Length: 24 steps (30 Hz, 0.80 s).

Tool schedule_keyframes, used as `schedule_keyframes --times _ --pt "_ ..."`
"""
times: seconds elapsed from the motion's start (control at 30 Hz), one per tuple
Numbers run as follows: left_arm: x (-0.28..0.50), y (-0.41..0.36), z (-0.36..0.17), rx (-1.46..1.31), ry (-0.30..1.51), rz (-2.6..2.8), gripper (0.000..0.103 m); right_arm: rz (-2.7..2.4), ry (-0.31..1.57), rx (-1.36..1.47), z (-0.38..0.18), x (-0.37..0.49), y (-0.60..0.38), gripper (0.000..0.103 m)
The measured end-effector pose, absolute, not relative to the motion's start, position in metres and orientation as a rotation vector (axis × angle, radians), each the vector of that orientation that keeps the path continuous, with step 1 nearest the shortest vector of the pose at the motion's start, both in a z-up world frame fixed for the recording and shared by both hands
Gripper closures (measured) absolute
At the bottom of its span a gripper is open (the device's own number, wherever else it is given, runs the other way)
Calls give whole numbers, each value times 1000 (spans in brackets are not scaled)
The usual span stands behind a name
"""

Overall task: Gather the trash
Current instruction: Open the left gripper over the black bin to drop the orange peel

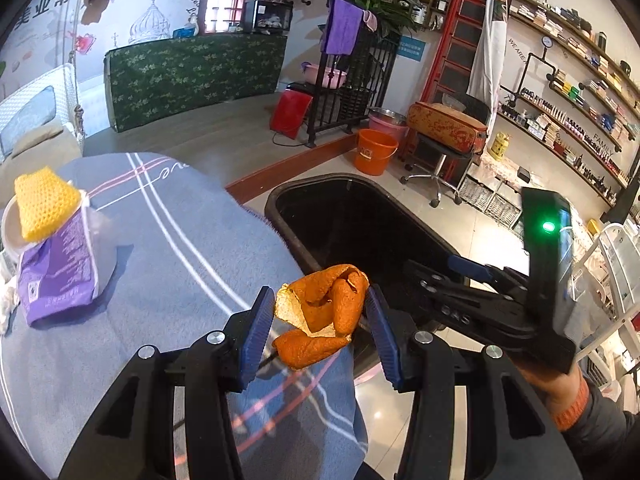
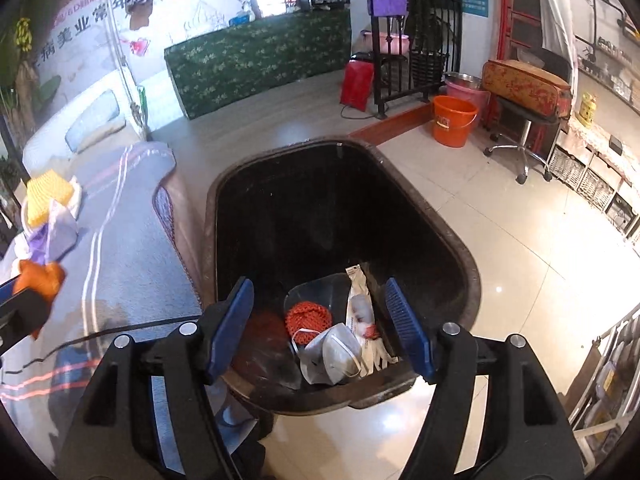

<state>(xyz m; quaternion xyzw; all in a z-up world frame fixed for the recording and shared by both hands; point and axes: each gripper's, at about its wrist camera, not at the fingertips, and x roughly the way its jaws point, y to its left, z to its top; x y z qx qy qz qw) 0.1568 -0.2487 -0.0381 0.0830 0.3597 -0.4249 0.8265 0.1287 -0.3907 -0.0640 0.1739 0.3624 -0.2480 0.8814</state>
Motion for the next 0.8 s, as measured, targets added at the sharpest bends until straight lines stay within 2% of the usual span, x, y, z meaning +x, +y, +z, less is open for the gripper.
schedule_keyframes --times 0.3,0.8 --pt "172 -289 -42 202 788 -945 56 -556 702 374 -45 111 -400 31" --pt "180 -359 -62 268 880 -988 56 -677 675 434 -45 72 -430 27"
